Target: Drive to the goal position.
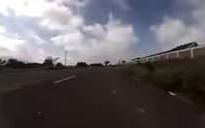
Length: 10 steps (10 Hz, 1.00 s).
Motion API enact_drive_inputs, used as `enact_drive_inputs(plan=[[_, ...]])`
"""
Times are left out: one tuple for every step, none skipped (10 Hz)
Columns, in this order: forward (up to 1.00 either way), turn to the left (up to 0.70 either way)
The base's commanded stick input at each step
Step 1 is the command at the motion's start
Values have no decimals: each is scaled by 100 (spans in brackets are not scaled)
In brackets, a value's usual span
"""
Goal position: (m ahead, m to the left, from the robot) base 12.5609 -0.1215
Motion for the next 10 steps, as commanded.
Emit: enact_drive_inputs(plan=[[100, 0], [100, 0], [100, 0], [100, 0], [100, 0], [100, 0], [100, 0], [100, 0], [100, 0], [100, 0]])
